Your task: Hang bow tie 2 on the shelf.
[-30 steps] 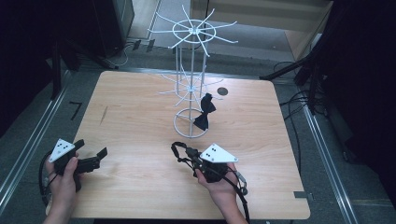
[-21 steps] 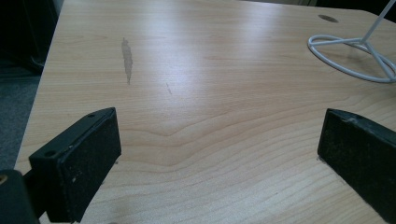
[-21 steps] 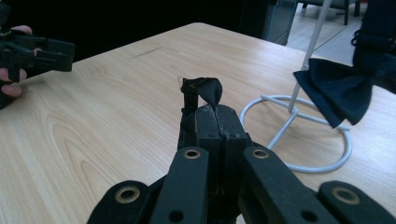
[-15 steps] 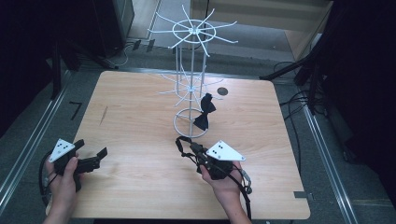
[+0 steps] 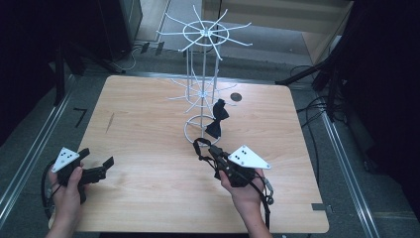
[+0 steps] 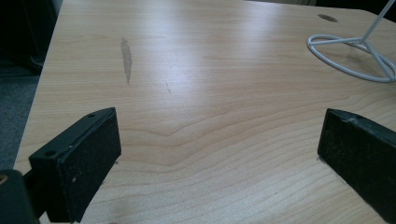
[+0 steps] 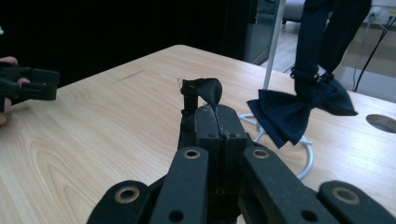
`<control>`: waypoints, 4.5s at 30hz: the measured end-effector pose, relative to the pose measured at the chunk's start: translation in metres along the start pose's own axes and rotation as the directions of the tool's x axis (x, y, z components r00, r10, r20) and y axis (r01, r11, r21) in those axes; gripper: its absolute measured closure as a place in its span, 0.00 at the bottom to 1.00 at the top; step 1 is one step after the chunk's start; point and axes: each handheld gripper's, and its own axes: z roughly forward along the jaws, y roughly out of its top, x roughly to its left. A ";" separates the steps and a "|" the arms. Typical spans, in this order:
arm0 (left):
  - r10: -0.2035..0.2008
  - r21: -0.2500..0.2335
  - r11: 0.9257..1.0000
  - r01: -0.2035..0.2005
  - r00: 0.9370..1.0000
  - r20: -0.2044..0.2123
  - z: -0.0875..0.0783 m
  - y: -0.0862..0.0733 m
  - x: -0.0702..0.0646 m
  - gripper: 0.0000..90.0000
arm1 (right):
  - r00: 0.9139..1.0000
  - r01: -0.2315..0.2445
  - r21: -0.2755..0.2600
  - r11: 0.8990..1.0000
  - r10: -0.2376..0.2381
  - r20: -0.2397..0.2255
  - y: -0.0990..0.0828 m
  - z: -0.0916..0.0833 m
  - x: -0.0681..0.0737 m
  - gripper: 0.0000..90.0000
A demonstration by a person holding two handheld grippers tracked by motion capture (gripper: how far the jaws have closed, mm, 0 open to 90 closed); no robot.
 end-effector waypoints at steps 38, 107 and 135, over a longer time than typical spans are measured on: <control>-0.005 -0.005 1.000 0.005 1.000 0.000 0.000 0.000 0.000 0.00 | 0.999 0.017 -0.092 0.996 -0.013 0.044 0.036 -0.011 -0.009 1.00; -0.010 -0.011 1.000 0.010 1.000 0.002 0.000 0.000 0.001 0.00 | 0.997 0.007 -0.140 0.990 0.004 0.083 0.074 -0.010 -0.030 1.00; -0.011 -0.013 1.000 0.011 1.000 0.004 0.000 -0.001 0.001 0.00 | 0.993 -0.024 -0.085 0.996 0.033 0.109 0.068 0.011 -0.039 1.00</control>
